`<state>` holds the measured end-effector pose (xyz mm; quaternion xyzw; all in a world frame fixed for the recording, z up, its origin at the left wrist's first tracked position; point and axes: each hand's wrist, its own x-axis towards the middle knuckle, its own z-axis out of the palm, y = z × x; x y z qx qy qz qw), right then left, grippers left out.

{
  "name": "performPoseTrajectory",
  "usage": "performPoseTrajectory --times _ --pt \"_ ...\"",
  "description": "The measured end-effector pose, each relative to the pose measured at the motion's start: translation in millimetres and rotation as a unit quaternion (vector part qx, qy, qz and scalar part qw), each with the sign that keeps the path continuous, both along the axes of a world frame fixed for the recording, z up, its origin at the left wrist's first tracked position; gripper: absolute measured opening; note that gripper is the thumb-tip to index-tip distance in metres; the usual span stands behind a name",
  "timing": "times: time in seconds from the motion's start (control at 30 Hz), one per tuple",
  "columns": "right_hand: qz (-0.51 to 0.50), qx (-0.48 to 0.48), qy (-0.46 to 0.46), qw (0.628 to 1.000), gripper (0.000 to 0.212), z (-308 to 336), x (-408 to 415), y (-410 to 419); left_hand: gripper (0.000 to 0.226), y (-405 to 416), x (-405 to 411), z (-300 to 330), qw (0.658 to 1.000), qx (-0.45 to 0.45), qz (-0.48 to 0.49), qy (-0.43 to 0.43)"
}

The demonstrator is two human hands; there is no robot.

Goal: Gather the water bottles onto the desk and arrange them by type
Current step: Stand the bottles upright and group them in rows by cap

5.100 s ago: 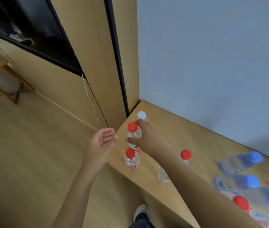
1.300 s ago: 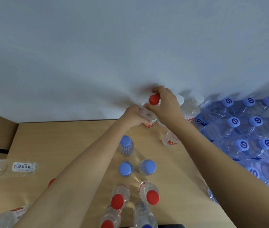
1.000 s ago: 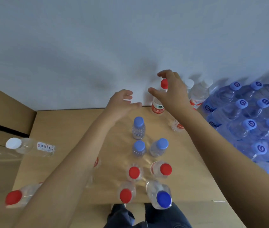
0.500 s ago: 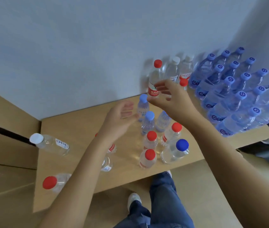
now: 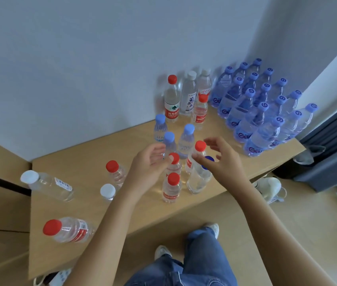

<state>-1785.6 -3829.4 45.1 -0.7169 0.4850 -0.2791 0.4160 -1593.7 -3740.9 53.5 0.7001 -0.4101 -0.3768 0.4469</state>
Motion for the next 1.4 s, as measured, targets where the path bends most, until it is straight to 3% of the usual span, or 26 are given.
performPoseTrajectory --times 0.2,0.37,0.53,0.7,0.9,1.03,1.2,1.33,1.4 --pt "-0.064 0.034 -0.044 0.996 0.060 -45.8 11.1 14.1 0.039 8.2 0.6 -4.9 1.000 0.013 0.009 0.000" --pt "-0.145 0.023 -0.101 0.984 0.046 -68.2 21.1 24.2 0.034 14.6 7.3 -5.2 0.999 0.019 0.028 -0.007" --pt "-0.137 0.016 -0.109 0.984 0.041 -54.7 21.7 19.4 0.035 15.4 9.2 0.6 0.999 0.015 0.035 -0.005" --pt "-0.087 0.017 -0.098 0.991 0.035 4.7 13.8 8.6 0.033 11.0 10.0 11.7 0.999 -0.019 0.017 0.038" --pt "0.048 0.059 -0.092 0.993 0.032 104.0 22.2 -20.0 0.072 -0.1 2.5 27.1 0.988 -0.026 -0.114 0.096" --pt "0.098 0.092 -0.144 0.980 0.028 154.7 40.2 -29.5 0.077 -6.4 -2.0 39.2 0.977 -0.038 -0.199 0.072" --pt "0.121 0.081 -0.155 0.977 0.029 214.3 73.8 -37.5 0.066 -16.9 -1.3 84.8 0.984 -0.117 -0.135 0.012" --pt "0.140 0.065 -0.184 0.971 0.034 251.2 99.1 -39.8 0.068 -22.4 10.0 118.9 0.979 -0.186 -0.075 0.046" --pt "0.177 0.073 -0.207 0.959 0.037 263.5 104.7 -43.2 0.058 -20.6 18.3 133.2 0.973 -0.206 -0.075 0.075"
